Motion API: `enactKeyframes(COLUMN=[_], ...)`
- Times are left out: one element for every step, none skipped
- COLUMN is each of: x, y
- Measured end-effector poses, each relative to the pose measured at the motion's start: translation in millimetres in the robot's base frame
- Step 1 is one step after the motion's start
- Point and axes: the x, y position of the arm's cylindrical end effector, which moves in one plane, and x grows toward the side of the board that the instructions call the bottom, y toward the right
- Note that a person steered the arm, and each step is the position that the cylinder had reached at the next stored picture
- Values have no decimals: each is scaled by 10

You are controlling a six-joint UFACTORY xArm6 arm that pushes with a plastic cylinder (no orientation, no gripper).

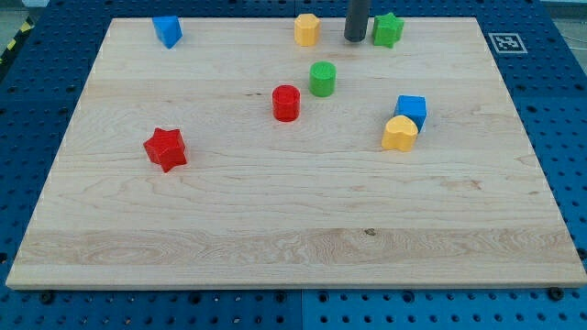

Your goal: Move the green star to the top right of the board

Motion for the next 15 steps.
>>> enactKeyframes(x=[-35,-36,-36,-36,-36,-36,-36,78,349,562,600,600,600,600,602], y=[124,390,478,707,1009,1236,1254,1254,1254,1240,1233,1233,1220,1216,1125])
